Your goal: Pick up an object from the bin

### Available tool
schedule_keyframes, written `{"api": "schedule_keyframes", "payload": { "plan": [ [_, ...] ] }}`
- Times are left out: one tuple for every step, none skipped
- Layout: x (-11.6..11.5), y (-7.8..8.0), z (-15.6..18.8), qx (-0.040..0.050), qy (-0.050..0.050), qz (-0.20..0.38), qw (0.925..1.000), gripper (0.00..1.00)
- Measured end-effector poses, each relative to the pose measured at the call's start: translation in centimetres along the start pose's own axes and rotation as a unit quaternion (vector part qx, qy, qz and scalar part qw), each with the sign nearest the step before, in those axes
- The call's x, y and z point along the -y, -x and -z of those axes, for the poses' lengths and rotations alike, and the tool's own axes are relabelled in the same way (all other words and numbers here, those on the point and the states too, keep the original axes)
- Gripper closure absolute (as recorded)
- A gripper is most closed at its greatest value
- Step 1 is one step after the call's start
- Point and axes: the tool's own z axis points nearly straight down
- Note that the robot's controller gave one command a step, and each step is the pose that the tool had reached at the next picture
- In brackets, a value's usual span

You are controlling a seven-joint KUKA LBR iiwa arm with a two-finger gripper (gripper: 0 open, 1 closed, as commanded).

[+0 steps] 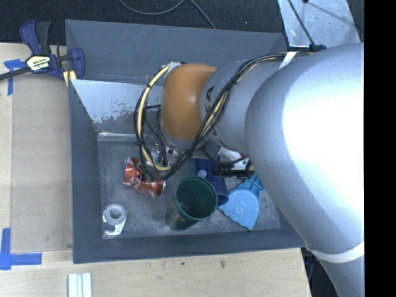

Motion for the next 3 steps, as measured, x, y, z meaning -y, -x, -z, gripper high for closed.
{"api": "schedule_keyframes", "payload": {
  "plan": [
    [0.1, -0.1, 0.5, -0.0013, -0.001, 0.000, 1.0000, 1.00],
    [0.2, -0.2, 2.3, -0.0030, -0.003, 0.000, 1.0000, 1.00],
    [0.2, -0.1, 4.3, -0.0033, -0.003, 0.000, 1.0000, 1.00]
  ]
}}
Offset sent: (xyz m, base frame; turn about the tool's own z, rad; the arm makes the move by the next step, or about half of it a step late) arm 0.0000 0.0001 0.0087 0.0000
